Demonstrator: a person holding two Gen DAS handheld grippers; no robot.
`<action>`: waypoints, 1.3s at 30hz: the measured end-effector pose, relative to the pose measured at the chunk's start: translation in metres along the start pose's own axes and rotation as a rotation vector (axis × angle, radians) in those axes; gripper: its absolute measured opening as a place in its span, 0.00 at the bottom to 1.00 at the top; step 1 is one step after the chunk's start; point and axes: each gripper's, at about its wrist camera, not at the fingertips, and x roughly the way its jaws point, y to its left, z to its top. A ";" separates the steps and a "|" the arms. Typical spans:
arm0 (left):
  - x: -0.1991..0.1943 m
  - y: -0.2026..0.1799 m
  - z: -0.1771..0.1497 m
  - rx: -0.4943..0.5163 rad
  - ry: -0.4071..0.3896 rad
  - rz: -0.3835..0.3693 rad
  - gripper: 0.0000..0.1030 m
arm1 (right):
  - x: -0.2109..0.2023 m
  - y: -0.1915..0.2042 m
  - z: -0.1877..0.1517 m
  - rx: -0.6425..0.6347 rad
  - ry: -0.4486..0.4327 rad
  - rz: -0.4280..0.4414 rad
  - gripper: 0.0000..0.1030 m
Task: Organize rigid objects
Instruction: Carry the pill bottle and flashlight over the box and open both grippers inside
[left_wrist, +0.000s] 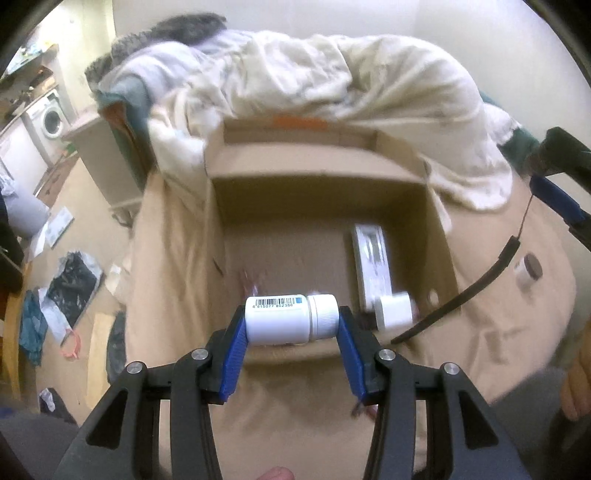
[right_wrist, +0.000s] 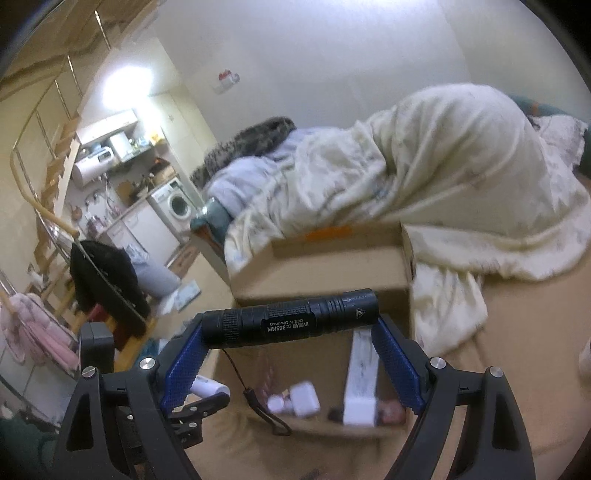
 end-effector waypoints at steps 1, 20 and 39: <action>0.000 0.002 0.006 0.002 -0.006 0.006 0.42 | 0.001 0.001 0.004 0.001 -0.009 0.000 0.90; 0.106 -0.003 0.007 0.068 0.119 0.028 0.42 | 0.125 -0.038 -0.074 -0.001 0.383 -0.120 0.90; 0.116 -0.013 0.002 0.118 0.144 0.064 0.43 | 0.152 -0.041 -0.088 -0.008 0.459 -0.184 0.90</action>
